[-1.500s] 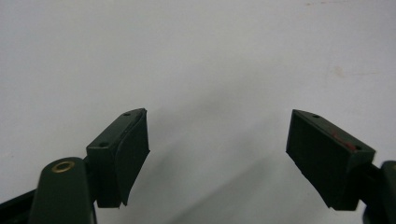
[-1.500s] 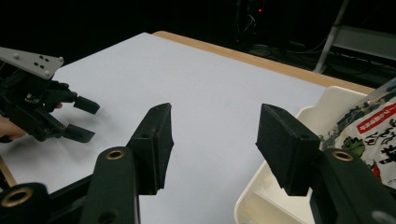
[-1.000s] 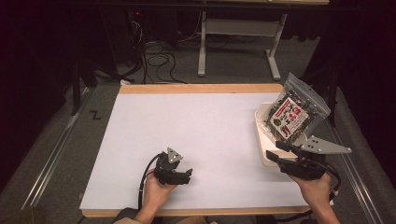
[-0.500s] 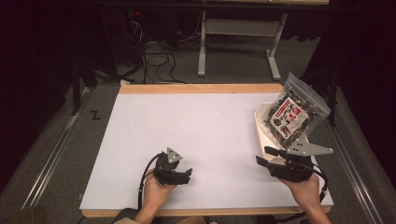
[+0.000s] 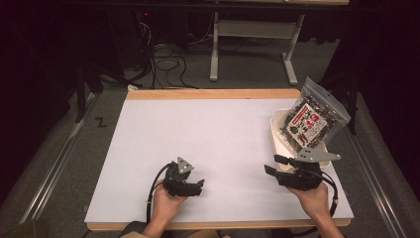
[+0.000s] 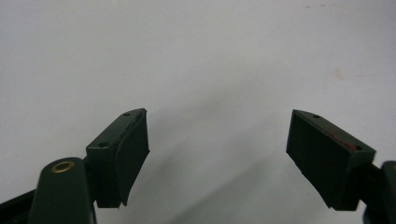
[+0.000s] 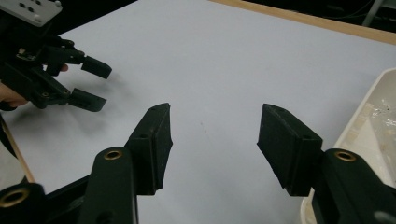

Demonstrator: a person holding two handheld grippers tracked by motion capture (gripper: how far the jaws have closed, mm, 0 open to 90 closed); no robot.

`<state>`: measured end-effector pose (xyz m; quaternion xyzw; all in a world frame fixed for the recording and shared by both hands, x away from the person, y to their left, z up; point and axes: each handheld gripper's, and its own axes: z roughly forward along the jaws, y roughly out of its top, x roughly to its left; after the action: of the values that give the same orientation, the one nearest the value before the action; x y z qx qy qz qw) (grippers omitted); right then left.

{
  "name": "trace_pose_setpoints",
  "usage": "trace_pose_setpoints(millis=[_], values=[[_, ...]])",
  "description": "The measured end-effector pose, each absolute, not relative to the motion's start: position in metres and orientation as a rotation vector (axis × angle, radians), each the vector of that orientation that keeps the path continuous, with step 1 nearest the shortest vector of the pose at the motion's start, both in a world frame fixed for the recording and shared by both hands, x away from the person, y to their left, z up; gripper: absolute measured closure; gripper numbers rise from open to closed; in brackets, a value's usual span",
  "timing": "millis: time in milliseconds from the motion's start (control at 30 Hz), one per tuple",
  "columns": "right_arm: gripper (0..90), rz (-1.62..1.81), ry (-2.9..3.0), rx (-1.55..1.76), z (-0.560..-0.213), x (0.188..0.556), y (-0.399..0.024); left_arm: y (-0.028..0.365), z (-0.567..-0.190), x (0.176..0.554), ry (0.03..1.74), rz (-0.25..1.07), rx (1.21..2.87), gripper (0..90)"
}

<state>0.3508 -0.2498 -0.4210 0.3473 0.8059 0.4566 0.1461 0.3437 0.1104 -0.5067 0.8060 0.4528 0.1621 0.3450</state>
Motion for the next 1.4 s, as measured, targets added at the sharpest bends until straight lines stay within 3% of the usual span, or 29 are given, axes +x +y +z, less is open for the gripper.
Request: trace_pose_setpoints(millis=[1400], values=[[45.2, 1.109, 2.433, 1.027, -0.468, 0.392, -0.207, 0.113, -0.506, 0.344, 1.179, 0.423, 2.083, 21.6]])
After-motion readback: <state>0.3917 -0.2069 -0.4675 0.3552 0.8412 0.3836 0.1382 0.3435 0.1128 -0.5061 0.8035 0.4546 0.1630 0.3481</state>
